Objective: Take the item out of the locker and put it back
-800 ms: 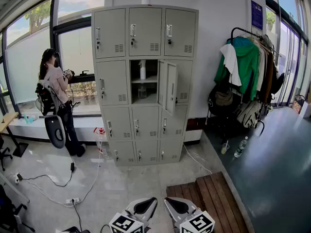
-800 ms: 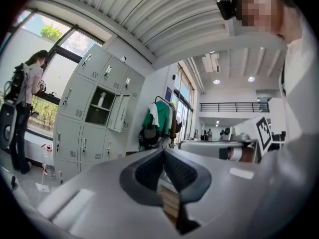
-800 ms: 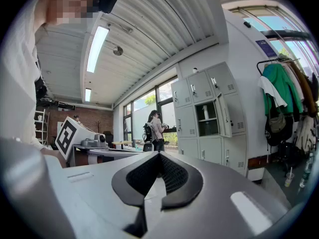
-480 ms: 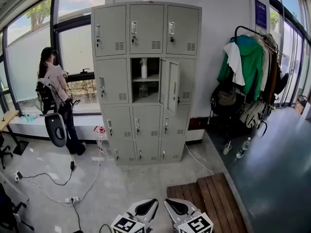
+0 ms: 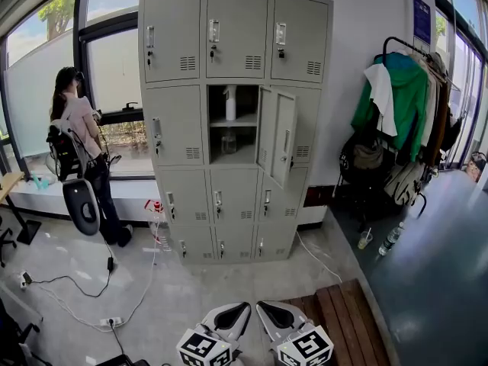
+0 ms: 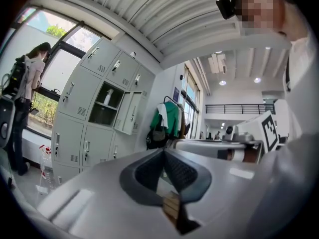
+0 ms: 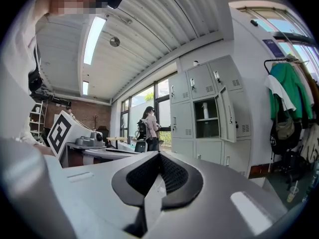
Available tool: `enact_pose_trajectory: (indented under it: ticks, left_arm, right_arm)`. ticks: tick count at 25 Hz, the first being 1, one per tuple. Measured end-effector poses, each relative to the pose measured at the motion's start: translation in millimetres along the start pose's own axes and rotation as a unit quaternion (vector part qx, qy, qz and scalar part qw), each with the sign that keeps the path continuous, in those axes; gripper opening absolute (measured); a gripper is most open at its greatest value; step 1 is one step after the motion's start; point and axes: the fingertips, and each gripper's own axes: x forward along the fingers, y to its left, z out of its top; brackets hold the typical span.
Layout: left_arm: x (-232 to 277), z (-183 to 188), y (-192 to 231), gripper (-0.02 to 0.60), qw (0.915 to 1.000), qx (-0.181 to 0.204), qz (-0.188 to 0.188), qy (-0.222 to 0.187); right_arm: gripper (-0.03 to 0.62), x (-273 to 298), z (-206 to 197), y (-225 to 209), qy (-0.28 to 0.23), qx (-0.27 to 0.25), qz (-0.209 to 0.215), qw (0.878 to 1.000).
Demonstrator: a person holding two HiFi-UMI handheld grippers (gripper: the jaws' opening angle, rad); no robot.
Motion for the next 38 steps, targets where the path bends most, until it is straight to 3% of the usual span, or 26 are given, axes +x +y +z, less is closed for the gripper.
enact_pose_trajectory:
  ticks: [10,20,29,38]
  left_arm:
    - [88,87,155,0.006,0.9986,0.051,0.0,-0.014]
    - [165,117,251,0.007,0.9987,0.048,0.007,-0.016]
    - [237,125,339,0.007,0.9984,0.033,0.042,-0.021]
    - [333,167,421,0.006,0.996,0.045,0.068,-0.037]
  right_arm:
    - [-0.005,162,54,-82,-0.018,0.009,-0.024,1.0]
    - [-0.005,272,67,-163,-0.008,0.024,-0.048,0.999]
    - [-0.005,362,75,-234,-0.015,0.013,-0.021,1.0]
    - [-0.005,449,101,-325,-0.032,0.0,-0.004,0.999]
